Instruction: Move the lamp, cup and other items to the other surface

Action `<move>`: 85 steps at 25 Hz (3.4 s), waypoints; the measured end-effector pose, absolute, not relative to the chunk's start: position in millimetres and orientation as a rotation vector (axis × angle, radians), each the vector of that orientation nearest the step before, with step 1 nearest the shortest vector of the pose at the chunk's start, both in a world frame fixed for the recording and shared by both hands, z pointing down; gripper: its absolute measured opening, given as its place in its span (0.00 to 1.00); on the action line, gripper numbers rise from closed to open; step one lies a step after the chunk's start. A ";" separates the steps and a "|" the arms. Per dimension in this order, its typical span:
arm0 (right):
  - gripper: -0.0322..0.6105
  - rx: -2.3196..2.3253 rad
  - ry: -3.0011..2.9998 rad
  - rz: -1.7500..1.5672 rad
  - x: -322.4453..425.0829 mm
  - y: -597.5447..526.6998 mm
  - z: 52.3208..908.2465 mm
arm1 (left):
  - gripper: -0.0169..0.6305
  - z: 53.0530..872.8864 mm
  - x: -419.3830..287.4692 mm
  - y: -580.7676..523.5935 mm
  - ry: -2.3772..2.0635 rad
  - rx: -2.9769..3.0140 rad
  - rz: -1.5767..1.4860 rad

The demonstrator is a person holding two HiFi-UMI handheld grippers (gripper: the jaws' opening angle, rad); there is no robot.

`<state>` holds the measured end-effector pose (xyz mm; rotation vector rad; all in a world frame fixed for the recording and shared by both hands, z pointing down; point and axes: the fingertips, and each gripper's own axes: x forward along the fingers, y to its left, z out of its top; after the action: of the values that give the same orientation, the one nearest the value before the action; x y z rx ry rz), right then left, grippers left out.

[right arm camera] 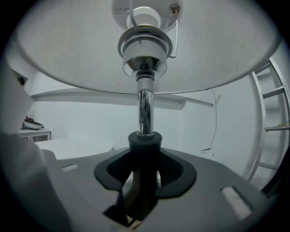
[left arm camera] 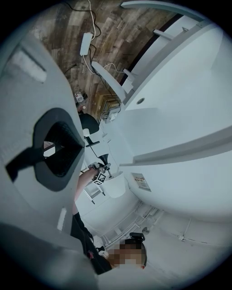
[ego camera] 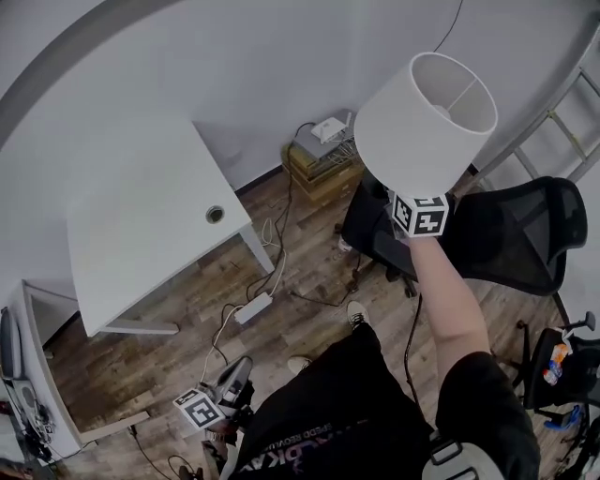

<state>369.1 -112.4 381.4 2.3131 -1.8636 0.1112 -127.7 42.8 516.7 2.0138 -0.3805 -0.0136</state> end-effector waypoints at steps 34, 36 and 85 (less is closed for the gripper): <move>0.28 2.670 -1.523 0.357 695.9 -37.7 504.8 | 0.02 545.4 150.9 44.4 -0.302 1.896 0.259; 0.28 2.678 -1.477 0.394 710.6 -24.1 526.0 | 0.02 550.2 164.9 45.0 -0.297 1.884 0.291; 0.29 2.842 -1.100 0.852 807.9 61.3 834.6 | 0.02 654.6 240.1 89.2 -0.205 1.574 0.850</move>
<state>807.9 61.3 834.6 2.8425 -1.1001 0.8519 240.1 89.2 654.6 1.5739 -0.2049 0.8498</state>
